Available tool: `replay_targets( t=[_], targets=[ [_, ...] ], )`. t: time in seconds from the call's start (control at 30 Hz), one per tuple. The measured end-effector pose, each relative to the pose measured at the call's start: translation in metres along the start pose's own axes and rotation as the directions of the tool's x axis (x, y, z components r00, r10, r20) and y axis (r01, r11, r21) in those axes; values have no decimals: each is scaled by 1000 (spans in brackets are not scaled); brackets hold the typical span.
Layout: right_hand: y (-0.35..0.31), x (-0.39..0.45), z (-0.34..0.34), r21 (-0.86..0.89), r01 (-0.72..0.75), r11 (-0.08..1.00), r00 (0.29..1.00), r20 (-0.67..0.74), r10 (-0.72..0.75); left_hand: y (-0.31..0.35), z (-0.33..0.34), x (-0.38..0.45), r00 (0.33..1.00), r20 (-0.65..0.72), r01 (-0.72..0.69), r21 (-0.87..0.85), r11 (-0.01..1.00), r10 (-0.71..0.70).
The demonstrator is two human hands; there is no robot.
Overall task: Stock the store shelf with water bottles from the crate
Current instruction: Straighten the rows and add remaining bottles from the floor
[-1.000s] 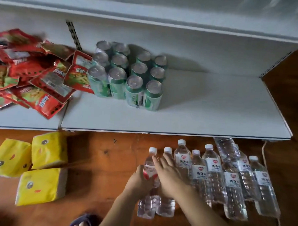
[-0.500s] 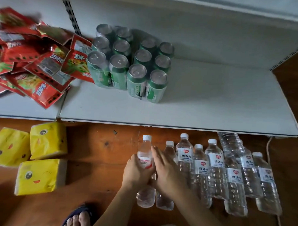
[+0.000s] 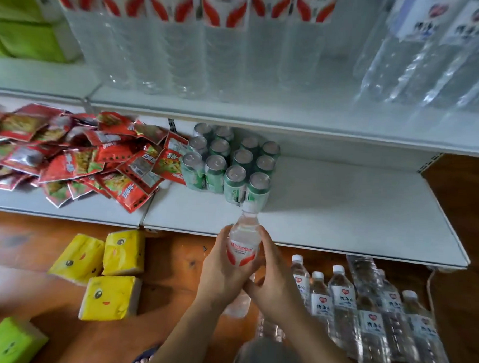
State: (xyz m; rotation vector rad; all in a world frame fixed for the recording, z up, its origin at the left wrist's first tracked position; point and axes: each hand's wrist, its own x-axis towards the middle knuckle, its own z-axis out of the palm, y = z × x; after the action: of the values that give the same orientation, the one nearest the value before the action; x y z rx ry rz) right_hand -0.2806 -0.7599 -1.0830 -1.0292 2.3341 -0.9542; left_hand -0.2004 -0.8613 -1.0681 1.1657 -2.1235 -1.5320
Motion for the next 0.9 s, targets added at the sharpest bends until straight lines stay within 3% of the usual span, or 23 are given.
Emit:
replay_targets(
  t=[0.2,0.6,0.9],
  targets=[
    [-42,5,-35,97,108,989,987,-131,-95,62,-26,-12,977,-131,-154,100,983,166],
    [-108,12,-116,103,318,942,924,-254,-284,186,-55,-32,883,-290,-378,27,926,369],
    [-161,60,-183,51,480,876,842,-307,-443,262,-89,-11,852,-224,-485,3,875,473]
  ],
)
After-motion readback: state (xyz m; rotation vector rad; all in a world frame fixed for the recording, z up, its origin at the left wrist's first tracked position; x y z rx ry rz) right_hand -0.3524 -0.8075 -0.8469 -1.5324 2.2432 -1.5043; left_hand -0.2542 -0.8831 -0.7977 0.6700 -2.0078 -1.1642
